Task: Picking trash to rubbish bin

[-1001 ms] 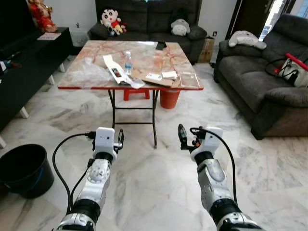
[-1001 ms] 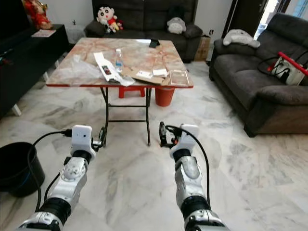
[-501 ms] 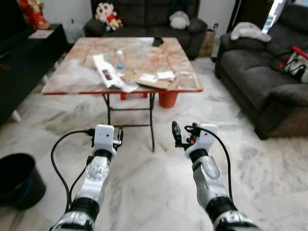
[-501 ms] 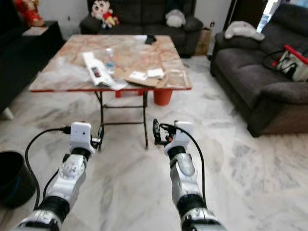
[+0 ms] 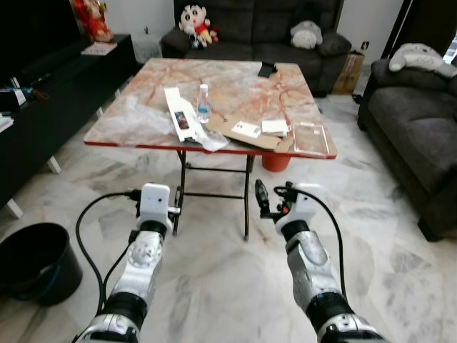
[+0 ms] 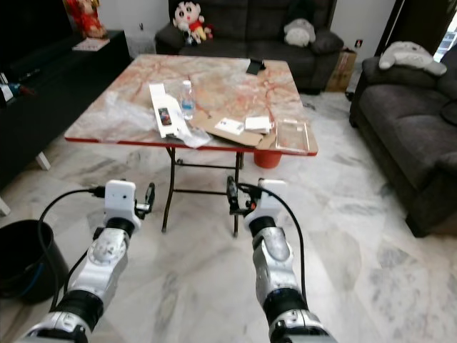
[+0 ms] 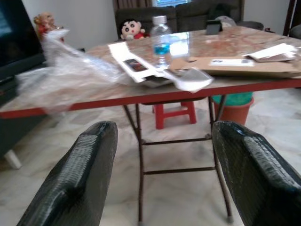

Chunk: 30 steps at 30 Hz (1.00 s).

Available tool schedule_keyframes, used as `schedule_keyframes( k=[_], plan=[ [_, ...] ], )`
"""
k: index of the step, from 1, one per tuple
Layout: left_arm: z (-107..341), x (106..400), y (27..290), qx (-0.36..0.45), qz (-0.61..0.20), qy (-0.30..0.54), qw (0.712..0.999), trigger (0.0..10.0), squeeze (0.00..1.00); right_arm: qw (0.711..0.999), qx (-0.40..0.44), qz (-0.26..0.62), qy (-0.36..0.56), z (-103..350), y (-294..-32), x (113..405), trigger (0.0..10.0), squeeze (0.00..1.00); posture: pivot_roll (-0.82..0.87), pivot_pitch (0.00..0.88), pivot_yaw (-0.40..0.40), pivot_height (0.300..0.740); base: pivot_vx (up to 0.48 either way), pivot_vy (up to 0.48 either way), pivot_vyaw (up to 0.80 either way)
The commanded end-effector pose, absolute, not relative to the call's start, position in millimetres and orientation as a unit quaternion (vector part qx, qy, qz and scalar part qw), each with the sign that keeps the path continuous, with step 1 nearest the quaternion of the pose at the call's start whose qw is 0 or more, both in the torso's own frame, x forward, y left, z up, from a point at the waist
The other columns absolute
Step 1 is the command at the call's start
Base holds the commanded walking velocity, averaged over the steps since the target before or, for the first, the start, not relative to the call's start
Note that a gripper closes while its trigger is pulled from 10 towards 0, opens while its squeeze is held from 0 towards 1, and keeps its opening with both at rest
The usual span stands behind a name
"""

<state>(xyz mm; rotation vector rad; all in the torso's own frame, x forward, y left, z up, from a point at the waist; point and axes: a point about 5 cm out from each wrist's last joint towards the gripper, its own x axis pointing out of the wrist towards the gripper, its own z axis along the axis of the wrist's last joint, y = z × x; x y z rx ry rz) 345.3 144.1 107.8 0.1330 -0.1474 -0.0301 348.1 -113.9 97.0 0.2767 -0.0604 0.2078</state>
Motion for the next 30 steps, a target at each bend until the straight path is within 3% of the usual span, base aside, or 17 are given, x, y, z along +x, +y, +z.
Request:
schedule_keyframes(
  k=[1,9,17,30],
  plan=[
    [110.7,346.7,139.7,0.073,-0.025,-0.077,0.994,10.0,0.0,0.985,0.144,0.094,-0.032,97.7,-117.6,348.4,10.0,0.0,0.15,0.0,-0.044,0.74,0.458,0.0,0.0],
    [110.9,347.3,138.6,0.072,-0.026,-0.076,0.994,10.0,0.0,0.985,0.143,0.096,-0.03,96.8,-116.2,348.0,10.0,0.0,0.15,0.0,-0.045,0.74,0.455,0.0,0.0],
    [111.7,347.8,137.9,0.071,-0.025,-0.078,0.994,10.0,0.0,0.985,0.144,0.092,-0.036,98.9,-117.6,348.8,10.0,0.0,0.15,0.0,-0.047,0.74,0.455,0.0,0.6],
    [112.6,348.2,138.3,0.069,-0.024,-0.08,0.994,10.0,0.0,0.983,0.162,0.081,-0.042,101.4,-120.1,350.2,10.0,0.0,0.15,0.0,-0.047,0.74,0.444,0.0,0.0]
  ],
)
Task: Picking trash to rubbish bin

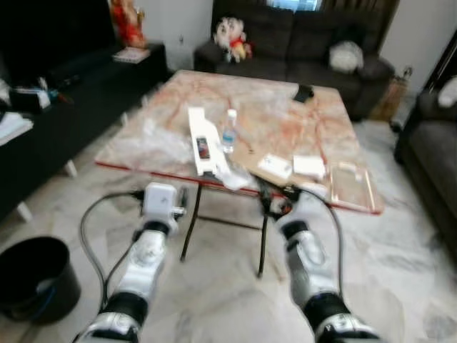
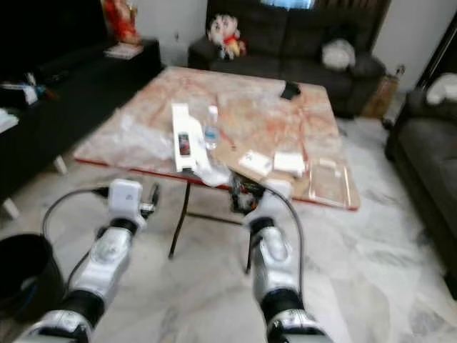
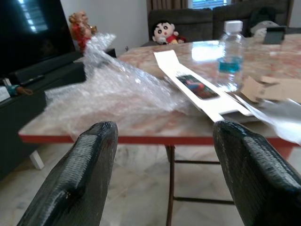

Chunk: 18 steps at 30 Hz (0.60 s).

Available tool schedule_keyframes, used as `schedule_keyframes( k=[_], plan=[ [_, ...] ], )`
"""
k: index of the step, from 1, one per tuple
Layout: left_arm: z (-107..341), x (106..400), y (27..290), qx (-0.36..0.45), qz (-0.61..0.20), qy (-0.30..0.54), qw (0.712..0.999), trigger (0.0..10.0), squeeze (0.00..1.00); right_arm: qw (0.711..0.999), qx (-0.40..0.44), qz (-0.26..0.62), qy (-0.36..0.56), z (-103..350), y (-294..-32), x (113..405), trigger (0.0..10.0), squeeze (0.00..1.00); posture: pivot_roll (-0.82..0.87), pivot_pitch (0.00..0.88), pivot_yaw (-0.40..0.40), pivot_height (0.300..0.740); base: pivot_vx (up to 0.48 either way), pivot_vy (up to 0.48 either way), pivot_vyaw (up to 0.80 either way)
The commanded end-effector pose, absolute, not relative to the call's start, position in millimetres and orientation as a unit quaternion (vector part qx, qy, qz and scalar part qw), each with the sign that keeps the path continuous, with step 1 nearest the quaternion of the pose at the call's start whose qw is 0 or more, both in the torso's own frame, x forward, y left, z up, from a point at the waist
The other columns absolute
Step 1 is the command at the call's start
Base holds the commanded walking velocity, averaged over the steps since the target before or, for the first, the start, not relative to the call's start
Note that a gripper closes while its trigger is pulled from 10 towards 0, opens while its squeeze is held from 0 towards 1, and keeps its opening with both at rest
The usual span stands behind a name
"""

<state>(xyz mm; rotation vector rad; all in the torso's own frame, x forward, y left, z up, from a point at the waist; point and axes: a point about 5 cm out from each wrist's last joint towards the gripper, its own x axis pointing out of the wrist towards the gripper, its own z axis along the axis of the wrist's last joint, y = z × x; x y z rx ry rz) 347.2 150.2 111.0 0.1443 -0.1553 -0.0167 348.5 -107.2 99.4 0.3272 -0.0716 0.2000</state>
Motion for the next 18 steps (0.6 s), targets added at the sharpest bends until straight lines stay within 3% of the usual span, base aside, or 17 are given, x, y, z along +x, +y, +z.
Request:
schedule_keyframes(
  k=[1,5,12,18],
  plan=[
    [112.7,348.3,137.8,0.069,-0.025,-0.08,0.994,10.0,0.0,0.983,0.16,0.081,-0.042,101.5,-120.3,350.3,10.0,0.0,0.15,0.0,-0.047,0.74,0.322,0.0,0.0],
    [112.7,348.3,137.5,0.068,-0.025,-0.08,0.994,10.0,0.0,0.982,0.165,0.082,-0.041,101.7,-120.0,350.5,10.0,0.0,0.15,0.0,-0.047,0.74,0.355,0.0,0.0],
    [111.7,347.7,135.7,0.069,-0.034,-0.079,0.994,10.0,0.0,0.98,0.173,0.089,-0.041,102.0,-116.7,350.6,10.0,0.0,0.15,0.0,-0.047,0.74,0.417,0.0,-0.8],
    [111.6,347.2,132.4,0.067,-0.044,-0.08,0.994,10.0,0.0,0.979,0.175,0.089,-0.048,102.8,-115.7,349.7,10.0,0.0,0.15,0.0,-0.047,0.74,0.431,0.0,0.0]
  ],
)
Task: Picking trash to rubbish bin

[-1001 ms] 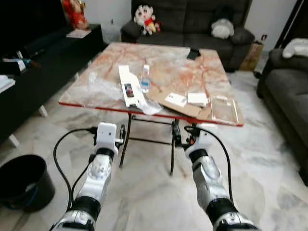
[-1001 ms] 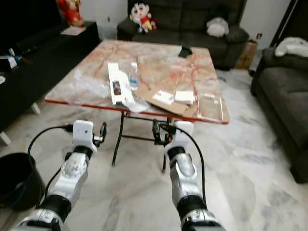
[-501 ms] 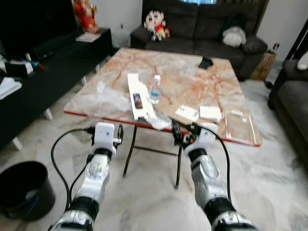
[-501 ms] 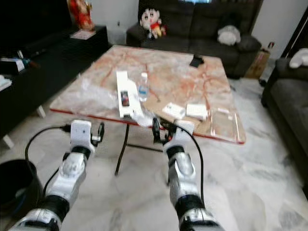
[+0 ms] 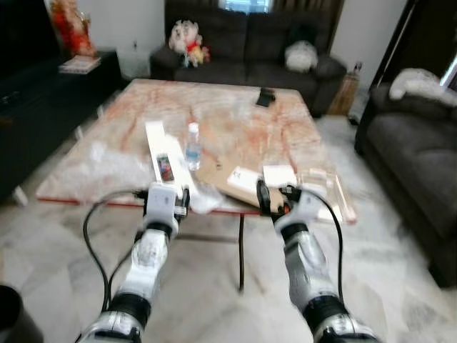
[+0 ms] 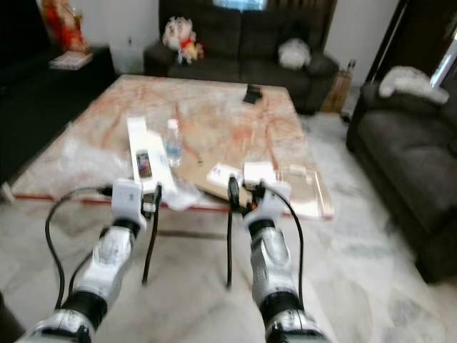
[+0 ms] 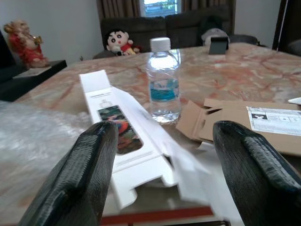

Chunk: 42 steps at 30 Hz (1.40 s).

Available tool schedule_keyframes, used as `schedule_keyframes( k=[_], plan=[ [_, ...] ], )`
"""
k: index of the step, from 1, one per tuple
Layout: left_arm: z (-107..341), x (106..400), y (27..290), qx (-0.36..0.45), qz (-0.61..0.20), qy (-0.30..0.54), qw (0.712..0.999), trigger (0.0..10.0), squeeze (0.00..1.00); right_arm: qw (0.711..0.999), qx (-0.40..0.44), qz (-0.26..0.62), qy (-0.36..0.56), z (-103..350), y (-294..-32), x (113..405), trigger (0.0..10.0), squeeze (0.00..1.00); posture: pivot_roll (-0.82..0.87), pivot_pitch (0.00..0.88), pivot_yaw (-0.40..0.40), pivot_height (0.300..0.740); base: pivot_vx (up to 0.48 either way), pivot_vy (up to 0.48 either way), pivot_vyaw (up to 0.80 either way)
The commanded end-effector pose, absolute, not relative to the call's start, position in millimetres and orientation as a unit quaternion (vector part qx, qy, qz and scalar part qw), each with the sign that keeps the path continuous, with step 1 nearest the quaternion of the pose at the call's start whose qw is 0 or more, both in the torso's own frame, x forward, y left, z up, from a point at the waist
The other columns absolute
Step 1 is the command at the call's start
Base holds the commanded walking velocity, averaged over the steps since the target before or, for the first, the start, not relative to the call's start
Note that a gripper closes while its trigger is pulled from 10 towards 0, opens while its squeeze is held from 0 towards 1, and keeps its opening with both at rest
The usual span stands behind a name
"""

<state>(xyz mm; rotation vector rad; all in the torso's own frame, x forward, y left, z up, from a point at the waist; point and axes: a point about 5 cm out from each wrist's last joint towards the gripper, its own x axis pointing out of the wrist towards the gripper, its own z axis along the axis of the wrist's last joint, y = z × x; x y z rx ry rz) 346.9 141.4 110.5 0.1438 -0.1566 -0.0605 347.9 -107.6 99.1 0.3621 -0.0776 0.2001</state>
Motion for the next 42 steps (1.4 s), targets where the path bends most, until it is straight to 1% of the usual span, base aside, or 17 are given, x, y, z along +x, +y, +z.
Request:
schedule_keyframes(
  k=[1,10,24,30,34,39,42],
  plan=[
    [111.6,347.2,132.4,0.067,-0.044,-0.08,0.994,10.0,0.0,0.979,0.175,0.089,-0.048,102.8,-115.7,349.7,10.0,0.0,0.15,0.0,-0.047,0.74,0.319,0.0,0.0],
    [112.9,346.9,131.2,0.068,-0.05,-0.085,0.993,10.0,0.0,0.979,0.178,0.09,-0.048,102.4,-114.9,349.3,10.0,0.0,0.16,0.0,-0.044,0.74,0.382,0.0,0.0],
    [116.0,338.2,118.2,0.076,-0.073,-0.106,0.989,10.0,0.0,0.978,0.181,0.089,-0.046,100.9,-114.6,348.5,10.0,0.0,0.16,0.0,-0.044,0.74,0.0,0.0,0.0],
    [117.4,329.6,126.4,0.078,-0.067,-0.115,0.988,10.0,0.0,0.978,0.181,0.09,-0.045,100.2,-113.9,348.2,10.0,0.0,0.16,0.0,-0.044,0.74,0.0,0.0,0.0],
    [109.9,324.4,133.9,0.086,-0.066,-0.098,0.989,10.0,0.0,0.978,0.182,0.094,-0.043,99.7,-111.5,347.9,10.0,0.0,0.16,0.0,-0.044,0.74,0.0,0.0,0.0],
    [101.3,322.5,146.5,0.078,-0.048,-0.064,0.994,10.0,0.0,0.977,0.183,0.099,-0.044,100.1,-108.8,347.6,10.0,0.0,0.17,0.0,-0.045,0.74,0.0,0.0,0.0],
    [87.2,321.4,155.4,0.066,-0.032,-0.021,0.997,10.0,0.0,0.977,0.182,0.1,-0.044,100.1,-108.8,347.5,10.0,0.0,0.17,0.0,-0.042,0.74,0.0,0.0,0.0]
  ],
)
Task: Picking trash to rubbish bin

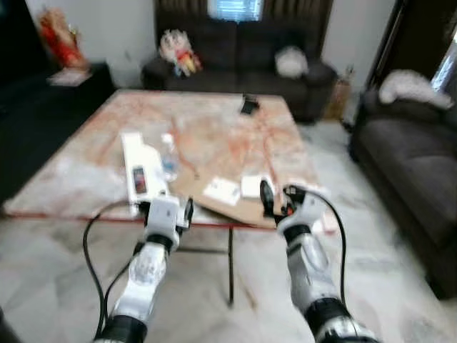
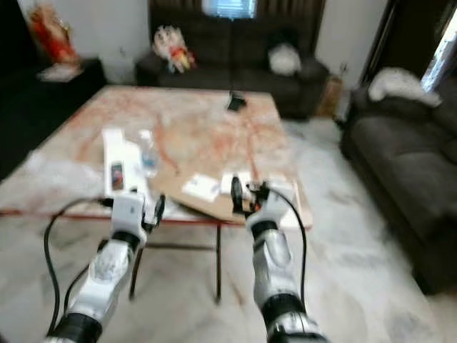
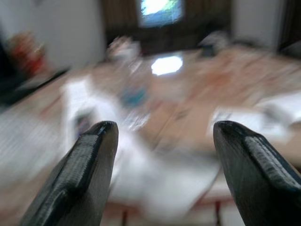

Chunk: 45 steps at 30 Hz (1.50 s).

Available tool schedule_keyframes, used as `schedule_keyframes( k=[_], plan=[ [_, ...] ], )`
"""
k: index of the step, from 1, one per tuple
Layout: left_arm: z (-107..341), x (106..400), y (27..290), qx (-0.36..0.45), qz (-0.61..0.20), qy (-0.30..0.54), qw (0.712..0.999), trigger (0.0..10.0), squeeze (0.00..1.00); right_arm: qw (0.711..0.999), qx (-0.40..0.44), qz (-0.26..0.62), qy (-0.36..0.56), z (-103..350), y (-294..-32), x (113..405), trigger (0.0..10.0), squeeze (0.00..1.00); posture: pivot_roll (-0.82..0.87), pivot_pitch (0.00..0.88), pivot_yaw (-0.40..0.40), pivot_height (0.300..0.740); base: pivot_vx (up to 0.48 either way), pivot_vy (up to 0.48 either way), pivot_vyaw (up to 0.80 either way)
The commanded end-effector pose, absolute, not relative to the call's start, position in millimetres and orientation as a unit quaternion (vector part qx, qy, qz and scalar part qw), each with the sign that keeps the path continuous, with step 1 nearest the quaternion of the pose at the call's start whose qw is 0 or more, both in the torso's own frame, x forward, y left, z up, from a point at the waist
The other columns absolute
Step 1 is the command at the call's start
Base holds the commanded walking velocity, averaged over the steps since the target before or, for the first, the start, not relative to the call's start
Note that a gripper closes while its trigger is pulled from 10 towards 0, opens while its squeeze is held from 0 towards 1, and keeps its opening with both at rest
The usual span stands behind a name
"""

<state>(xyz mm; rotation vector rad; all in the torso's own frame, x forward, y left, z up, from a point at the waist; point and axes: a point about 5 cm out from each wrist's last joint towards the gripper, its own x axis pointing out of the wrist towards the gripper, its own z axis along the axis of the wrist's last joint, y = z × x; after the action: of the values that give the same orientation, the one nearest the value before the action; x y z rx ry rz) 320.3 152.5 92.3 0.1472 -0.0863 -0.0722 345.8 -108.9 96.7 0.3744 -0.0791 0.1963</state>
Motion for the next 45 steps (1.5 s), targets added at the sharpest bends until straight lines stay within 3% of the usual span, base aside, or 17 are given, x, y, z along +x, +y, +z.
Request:
schedule_keyframes(
  k=[1,11,20,31,45],
  plan=[
    [83.6,320.6,158.0,0.064,-0.027,-0.012,0.997,10.0,0.0,0.977,0.182,0.1,-0.044,100.0,-108.8,347.4,10.0,0.0,0.17,0.0,-0.042,0.74,0.0,0.0,0.0],
    [70.9,313.9,170.9,0.068,-0.007,0.019,0.997,10.0,0.0,0.977,0.181,0.101,-0.043,98.6,-109.9,346.2,10.0,0.0,0.17,0.0,-0.049,0.74,0.0,0.0,0.0],
    [75.3,325.7,180.1,0.051,0.007,0.026,0.998,10.0,0.0,0.977,0.18,0.103,-0.044,100.1,-109.8,347.2,10.0,0.0,0.17,0.0,-0.049,0.74,0.0,0.0,0.0],
    [81.8,341.4,167.9,-0.048,-0.011,0.039,0.998,10.0,0.0,0.977,0.178,0.104,-0.045,100.4,-111.1,347.2,10.0,0.0,0.16,0.0,-0.058,0.74,0.0,0.0,0.0],
    [88.4,355.3,155.2,-0.086,-0.019,0.045,0.995,10.0,0.0,0.978,0.179,0.103,-0.04,95.6,-110.7,343.3,10.0,0.0,0.15,0.0,-0.058,0.74,0.0,0.0,0.0]
  ],
)
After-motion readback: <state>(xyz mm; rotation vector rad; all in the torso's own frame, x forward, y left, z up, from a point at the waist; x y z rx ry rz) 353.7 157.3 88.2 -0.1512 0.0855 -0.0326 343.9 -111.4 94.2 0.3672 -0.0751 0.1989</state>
